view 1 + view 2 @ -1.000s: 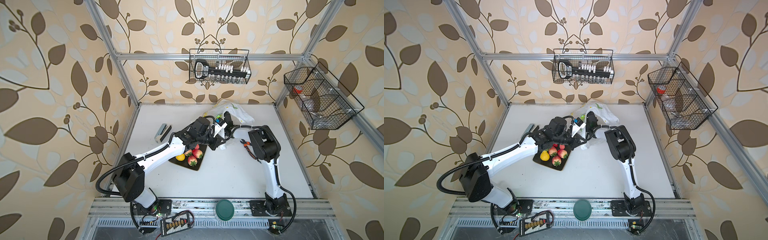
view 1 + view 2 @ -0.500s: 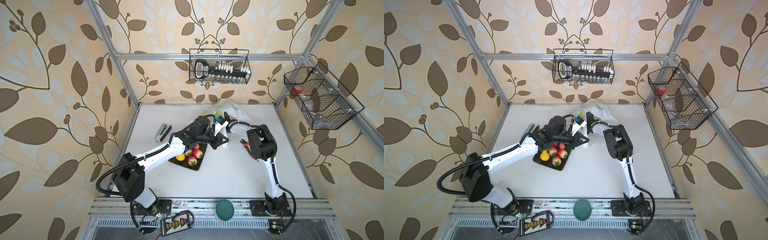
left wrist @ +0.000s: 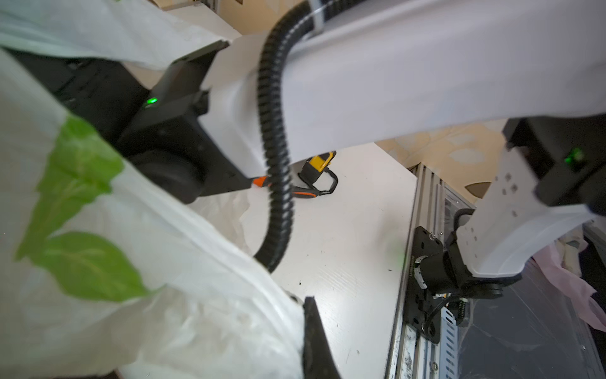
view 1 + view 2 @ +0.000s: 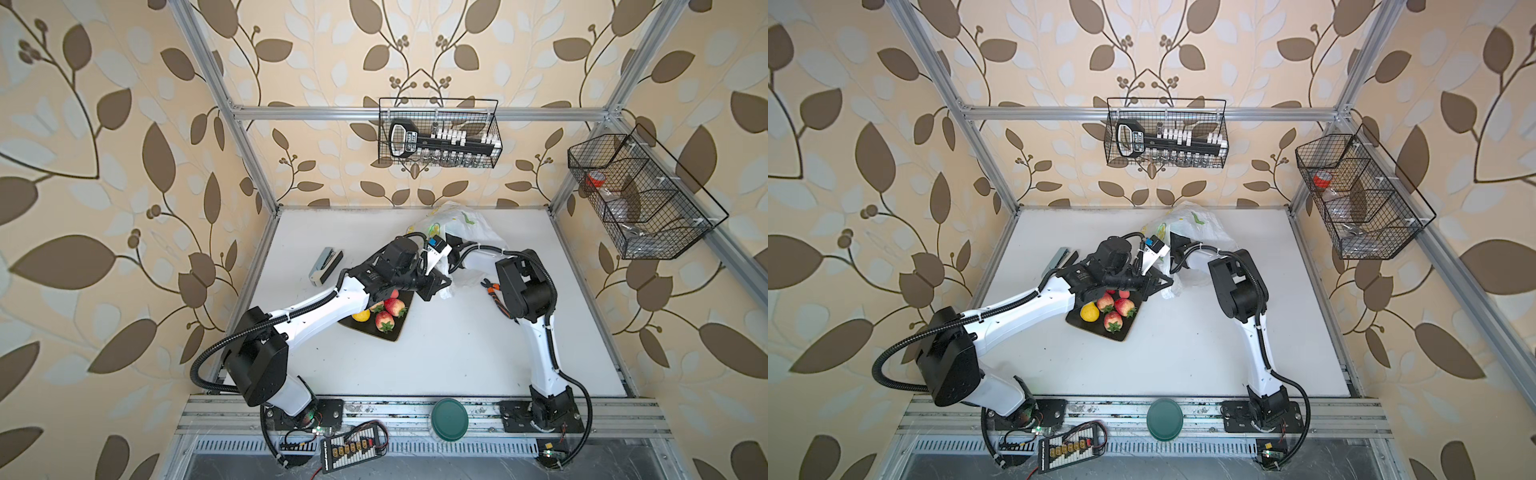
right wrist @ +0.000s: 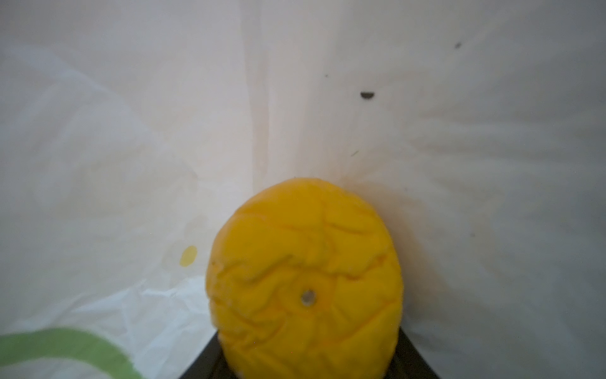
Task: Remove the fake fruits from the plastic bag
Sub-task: 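Close the right gripper on the yellow fruit at the bag bottom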
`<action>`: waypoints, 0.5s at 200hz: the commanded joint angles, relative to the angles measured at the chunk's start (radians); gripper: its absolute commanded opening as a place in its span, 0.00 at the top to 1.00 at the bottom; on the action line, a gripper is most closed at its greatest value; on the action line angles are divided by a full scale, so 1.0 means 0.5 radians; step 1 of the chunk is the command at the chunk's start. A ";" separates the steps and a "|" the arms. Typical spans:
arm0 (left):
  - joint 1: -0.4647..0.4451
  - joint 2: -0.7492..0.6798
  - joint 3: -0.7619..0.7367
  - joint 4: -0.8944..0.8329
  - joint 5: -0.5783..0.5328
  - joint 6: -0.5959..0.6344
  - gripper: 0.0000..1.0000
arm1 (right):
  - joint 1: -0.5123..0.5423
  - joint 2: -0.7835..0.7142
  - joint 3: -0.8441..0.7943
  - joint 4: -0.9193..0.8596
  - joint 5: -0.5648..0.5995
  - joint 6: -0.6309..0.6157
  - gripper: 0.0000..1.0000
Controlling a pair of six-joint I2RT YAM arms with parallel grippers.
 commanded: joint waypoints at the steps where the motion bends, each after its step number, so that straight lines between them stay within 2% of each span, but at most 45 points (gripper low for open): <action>1: 0.013 -0.187 -0.068 0.027 -0.181 0.031 1.00 | -0.077 -0.178 -0.181 -0.046 0.082 -0.044 0.65; 52: 0.076 -0.236 -0.165 0.076 -0.349 0.014 1.00 | -0.237 -0.576 -0.706 0.094 0.024 -0.105 0.65; 100: 0.120 -0.066 -0.105 0.071 -0.365 0.047 1.00 | -0.391 -0.889 -1.073 0.171 -0.072 -0.142 0.65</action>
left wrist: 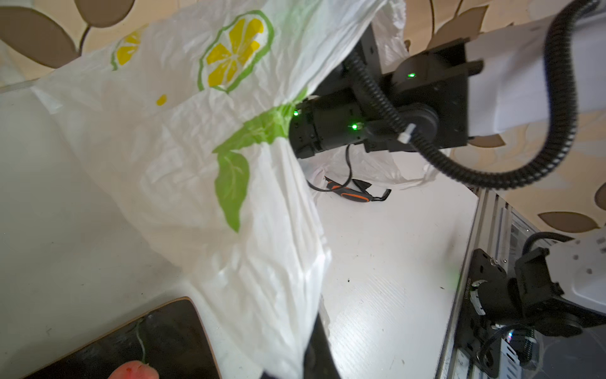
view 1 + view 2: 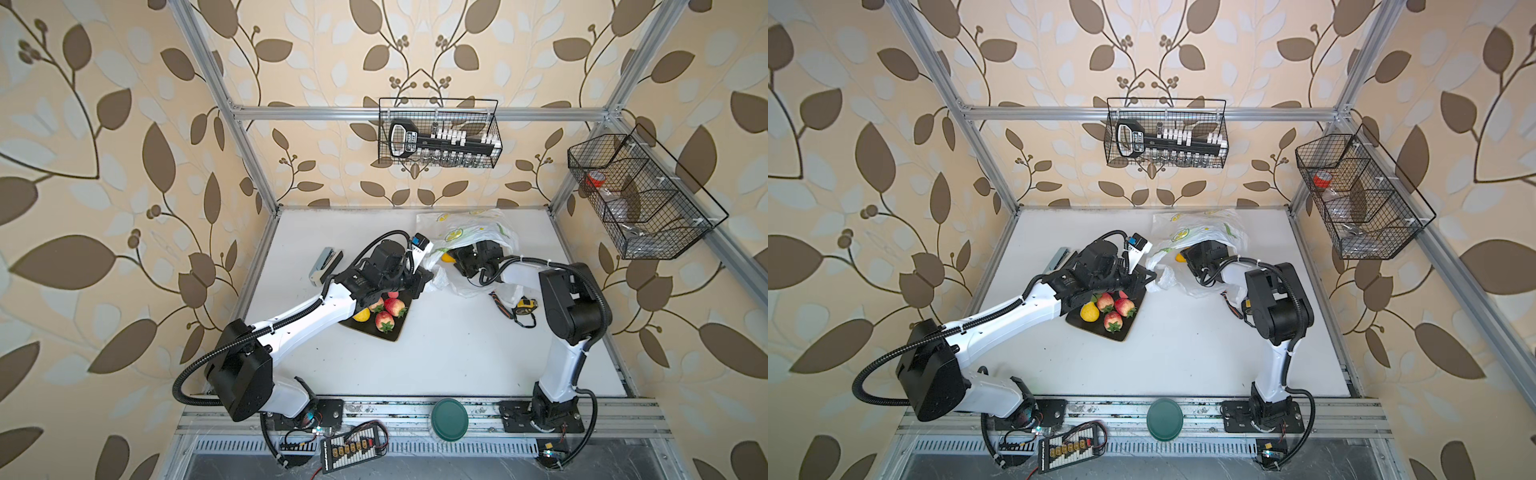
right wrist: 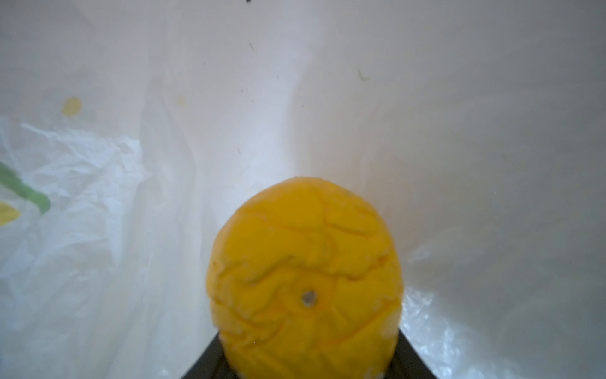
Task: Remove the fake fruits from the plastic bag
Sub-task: 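Close the right gripper on the yellow fruit at the bag bottom, then lift the yellow fruit out of the bag while left gripper releases the handle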
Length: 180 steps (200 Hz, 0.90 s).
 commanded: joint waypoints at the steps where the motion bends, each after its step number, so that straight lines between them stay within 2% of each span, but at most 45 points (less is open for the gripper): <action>1: 0.024 0.103 0.051 0.064 -0.048 0.043 1.00 | -0.057 -0.146 -0.132 0.073 -0.063 -0.034 0.65; 48: 0.030 0.246 0.179 0.006 -0.204 -0.025 1.00 | -0.088 -0.345 -0.322 0.032 -0.142 -0.086 0.65; 107: 0.061 0.438 0.407 -0.247 -0.507 0.002 1.00 | -0.122 -0.614 -0.542 -0.117 -0.143 -0.444 0.64; 140: 0.099 0.513 0.446 -0.317 -0.576 0.029 1.00 | -0.185 -0.773 -0.676 0.021 -0.185 -0.520 0.64; 158: 0.133 0.533 0.442 -0.332 -0.587 0.039 1.00 | -0.257 -0.833 -0.715 0.110 -0.268 -0.543 0.64; 180: 0.159 0.549 0.438 -0.332 -0.570 0.051 1.00 | -0.318 -0.880 -0.733 0.234 -0.475 -0.559 0.64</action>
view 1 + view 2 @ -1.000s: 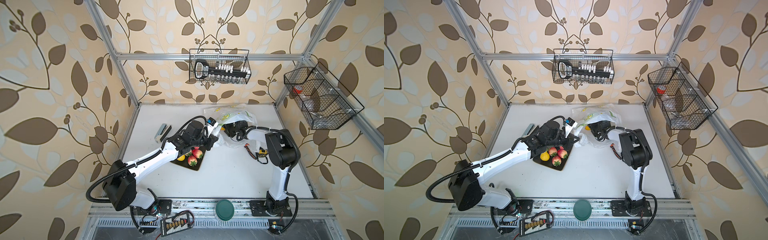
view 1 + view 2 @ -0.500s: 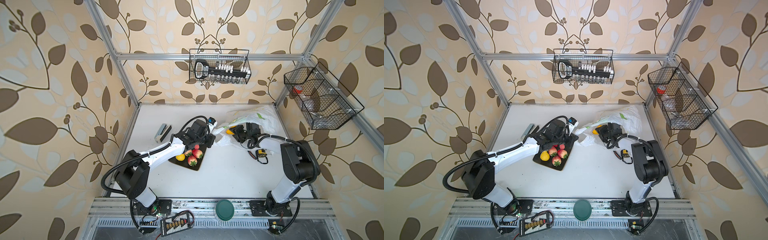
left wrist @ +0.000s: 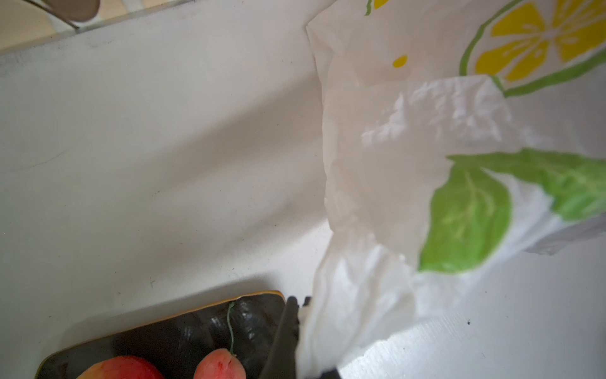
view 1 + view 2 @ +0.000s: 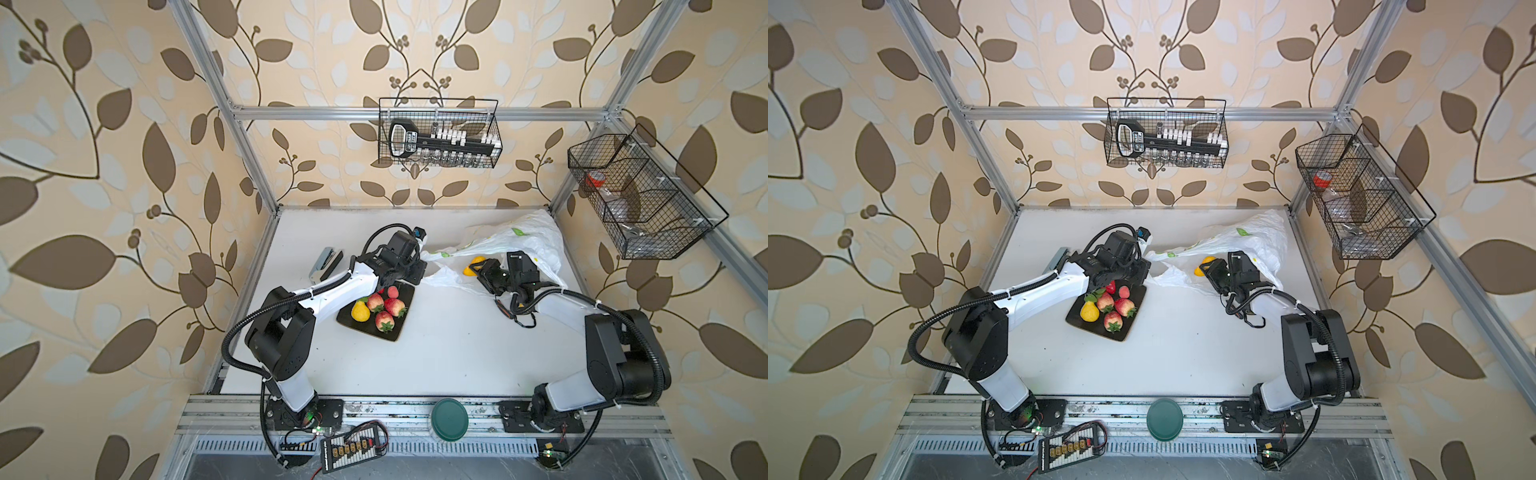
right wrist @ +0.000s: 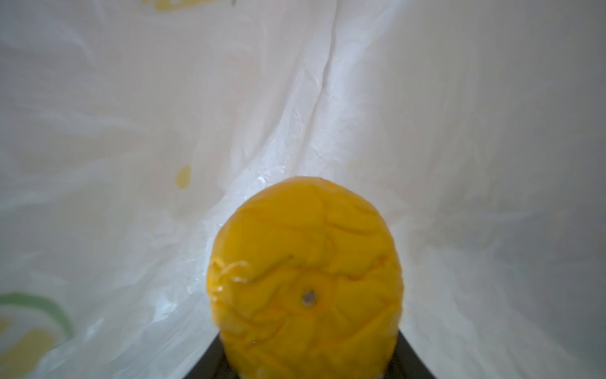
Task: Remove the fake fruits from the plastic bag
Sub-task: 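Lift the yellow fruit out of the bag while left gripper releases the handle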
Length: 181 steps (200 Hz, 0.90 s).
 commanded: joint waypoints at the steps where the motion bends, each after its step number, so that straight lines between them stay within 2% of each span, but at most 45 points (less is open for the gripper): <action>1: 0.046 -0.002 0.061 -0.035 -0.061 0.049 1.00 | -0.056 -0.076 -0.025 0.193 -0.242 -0.084 0.64; 47: 0.059 0.107 0.186 -0.037 0.023 0.087 1.00 | -0.062 -0.214 -0.086 0.346 -0.601 -0.138 0.63; 108: 0.096 0.368 0.603 -0.102 0.183 0.198 1.00 | -0.004 -0.426 -0.318 0.372 -0.865 -0.231 0.63; 138: 0.101 0.416 0.694 -0.101 0.323 0.238 1.00 | 0.161 -0.437 -0.349 0.400 -0.894 -0.238 0.62; 181: 0.096 0.396 0.627 -0.052 0.465 0.247 1.00 | 0.433 -0.392 -0.314 0.477 -0.920 -0.247 0.62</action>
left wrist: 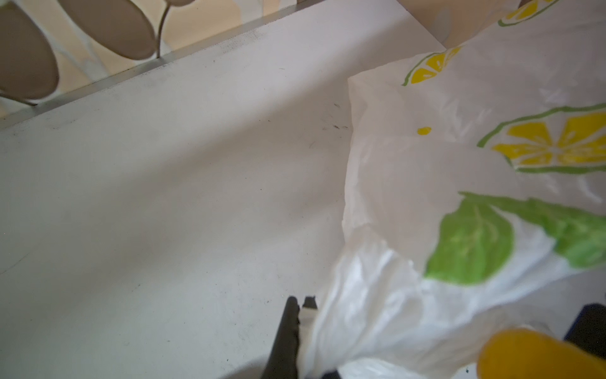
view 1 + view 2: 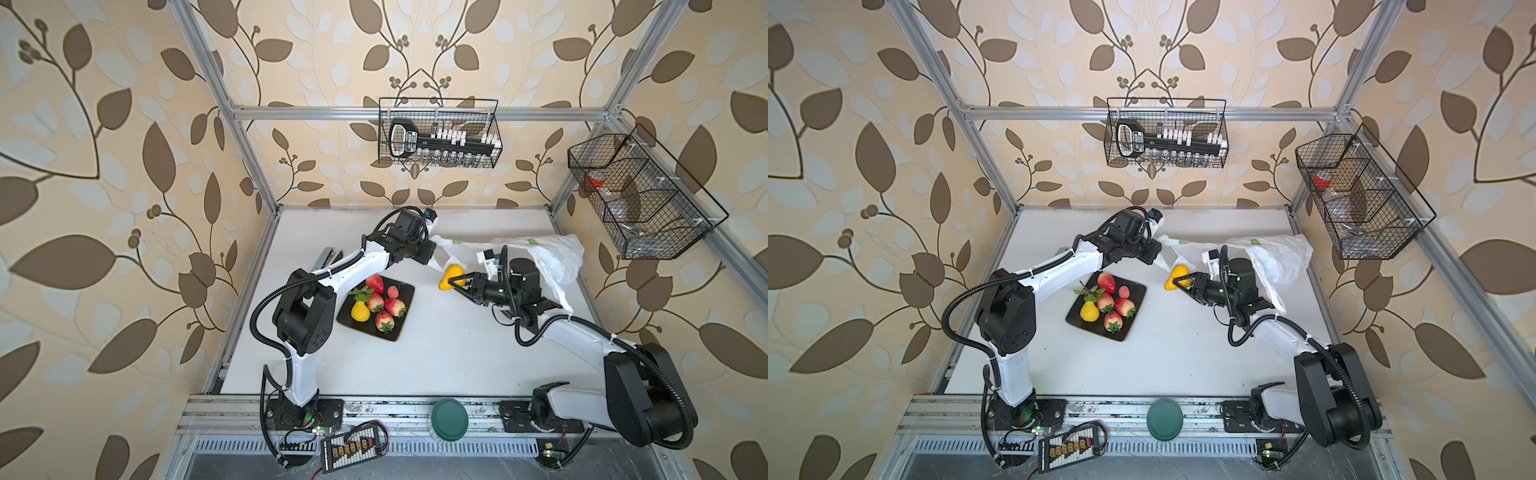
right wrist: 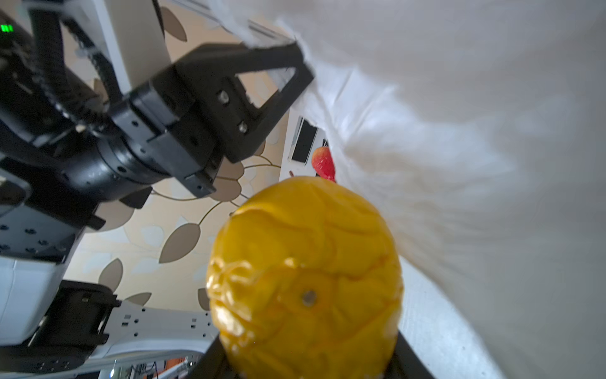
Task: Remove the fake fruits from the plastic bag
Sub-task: 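Lift the yellow fruit out of the bag while left gripper releases the handle, then lower the yellow fruit onto the black tray and open the right gripper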
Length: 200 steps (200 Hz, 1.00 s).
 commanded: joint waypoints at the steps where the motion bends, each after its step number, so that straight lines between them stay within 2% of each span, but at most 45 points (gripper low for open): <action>1: 0.006 -0.026 0.011 0.029 0.135 0.055 1.00 | 0.096 0.018 0.011 0.093 -0.072 -0.048 0.62; 14: 0.008 -0.032 0.006 0.018 0.153 0.065 0.99 | 0.156 0.028 0.021 0.083 -0.070 -0.067 0.62; 20: 0.007 -0.033 0.006 0.014 0.160 0.070 0.90 | 0.182 0.035 0.028 0.073 -0.061 -0.079 0.62; 34: 0.008 -0.065 -0.011 0.008 0.170 0.074 0.61 | 0.233 0.055 0.042 0.027 -0.020 -0.117 0.62; 42: 0.011 -0.099 -0.034 0.011 0.169 0.073 0.48 | 0.262 0.067 0.052 0.010 0.005 -0.127 0.62; 67: 0.010 -0.282 -0.160 0.042 0.151 0.087 0.24 | 0.360 0.090 0.105 -0.057 0.093 -0.180 0.62; 91: 0.011 -0.515 -0.298 0.048 0.157 0.096 0.09 | 0.464 0.132 0.182 -0.116 0.155 -0.221 0.61; 108: 0.014 -0.705 -0.419 0.049 0.106 0.096 0.06 | 0.535 0.178 0.255 -0.188 0.211 -0.274 0.61; 132: 0.063 -1.017 -0.586 0.041 -0.101 0.014 0.05 | 0.633 0.285 0.372 -0.286 0.286 -0.337 0.61; 177: 0.139 -1.412 -0.692 -0.230 -0.897 -0.199 0.05 | 0.821 0.570 0.688 -0.502 0.470 -0.383 0.61; 200: 0.143 -1.589 -0.787 -0.306 -1.125 -0.293 0.05 | 0.864 0.741 0.868 -0.699 0.557 -0.362 0.60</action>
